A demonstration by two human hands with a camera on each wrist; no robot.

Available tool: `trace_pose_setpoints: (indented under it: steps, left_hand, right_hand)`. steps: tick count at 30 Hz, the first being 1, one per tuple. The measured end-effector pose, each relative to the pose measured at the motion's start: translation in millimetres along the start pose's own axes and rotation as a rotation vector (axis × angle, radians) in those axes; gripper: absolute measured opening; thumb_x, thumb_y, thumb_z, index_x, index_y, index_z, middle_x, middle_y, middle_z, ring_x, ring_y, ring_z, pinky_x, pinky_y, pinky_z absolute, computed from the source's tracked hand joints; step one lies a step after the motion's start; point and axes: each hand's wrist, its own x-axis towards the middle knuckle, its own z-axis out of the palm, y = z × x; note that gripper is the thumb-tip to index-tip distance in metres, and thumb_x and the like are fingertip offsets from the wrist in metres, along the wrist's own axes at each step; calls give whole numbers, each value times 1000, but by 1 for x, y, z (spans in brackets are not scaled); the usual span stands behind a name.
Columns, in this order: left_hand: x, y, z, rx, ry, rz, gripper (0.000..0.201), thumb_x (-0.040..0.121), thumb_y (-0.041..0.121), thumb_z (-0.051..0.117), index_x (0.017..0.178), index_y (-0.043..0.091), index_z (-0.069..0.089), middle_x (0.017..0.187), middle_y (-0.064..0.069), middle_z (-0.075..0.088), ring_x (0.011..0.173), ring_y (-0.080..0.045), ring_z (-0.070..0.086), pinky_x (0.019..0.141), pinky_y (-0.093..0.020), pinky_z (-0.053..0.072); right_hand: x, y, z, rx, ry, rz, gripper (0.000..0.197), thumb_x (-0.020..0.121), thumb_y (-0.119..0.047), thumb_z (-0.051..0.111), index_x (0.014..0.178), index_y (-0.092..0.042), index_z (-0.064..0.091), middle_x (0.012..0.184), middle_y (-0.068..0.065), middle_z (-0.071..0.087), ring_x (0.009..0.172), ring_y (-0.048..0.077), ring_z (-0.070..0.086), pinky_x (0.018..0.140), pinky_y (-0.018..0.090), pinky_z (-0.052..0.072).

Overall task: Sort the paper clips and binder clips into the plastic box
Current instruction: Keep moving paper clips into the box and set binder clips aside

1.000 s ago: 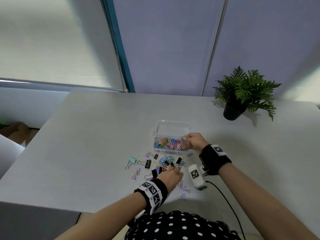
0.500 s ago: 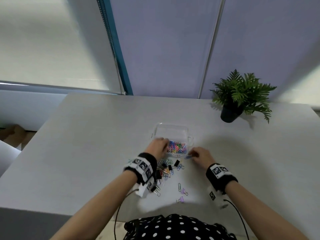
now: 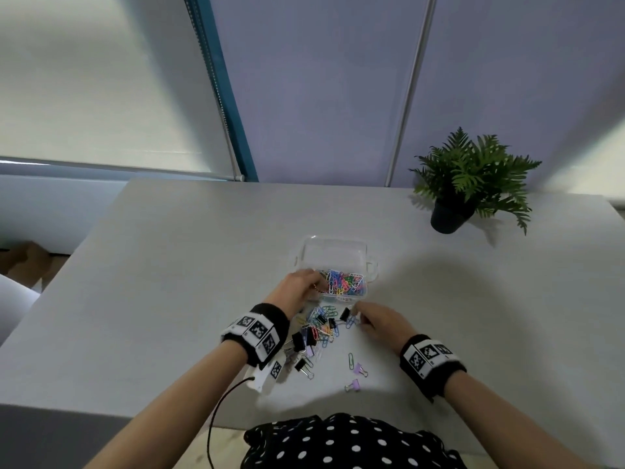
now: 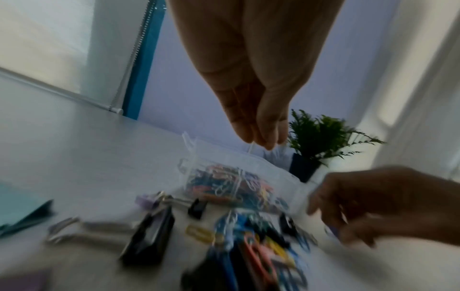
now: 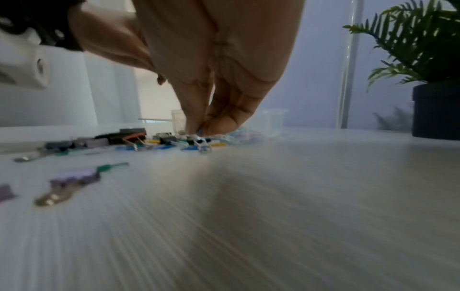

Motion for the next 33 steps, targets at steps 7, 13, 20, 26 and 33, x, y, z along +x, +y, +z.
trace_pose_setpoints:
  steps: [7, 13, 20, 26, 33]
  left_hand:
    - [-61, -2, 27, 143, -279, 189, 15, 90, 12, 54, 99, 10, 66, 107, -7, 63, 97, -18, 61, 83, -21, 47]
    - [-73, -12, 45, 348, -309, 317, 18, 73, 8, 71, 84, 20, 63, 89, 4, 66, 84, -13, 64, 65, -24, 57]
    - [-72, -13, 55, 500, -195, 372, 9, 75, 19, 51, 72, 24, 58, 69, 10, 60, 63, -8, 60, 40, -16, 48]
    - [-73, -13, 56, 577, -190, 329, 21, 61, 24, 78, 76, 26, 63, 71, 12, 62, 65, -5, 61, 49, -16, 53]
    - [-66, 10, 60, 455, -223, 55, 29, 97, 14, 36, 125, 7, 43, 120, -10, 55, 112, -24, 51, 90, -35, 50]
  right_hand:
    - [-11, -11, 8, -39, -248, -257, 22, 85, -2, 52, 104, -9, 60, 84, 9, 63, 82, 22, 55, 74, 32, 44]
    - [-10, -19, 21, -235, -309, -372, 21, 84, 3, 50, 102, -6, 56, 98, 15, 58, 88, 27, 53, 67, 35, 42]
    - [-7, -4, 20, -191, -216, -378, 10, 78, 2, 60, 85, -3, 54, 95, 14, 53, 91, 23, 44, 59, 30, 34]
    - [-10, 3, 22, -17, -153, -247, 11, 79, -4, 59, 80, -10, 50, 83, -1, 49, 79, 12, 41, 66, 32, 40]
    - [8, -15, 10, -87, -105, -33, 49, 87, -3, 52, 132, -20, 42, 108, 3, 54, 97, 20, 53, 77, 29, 42]
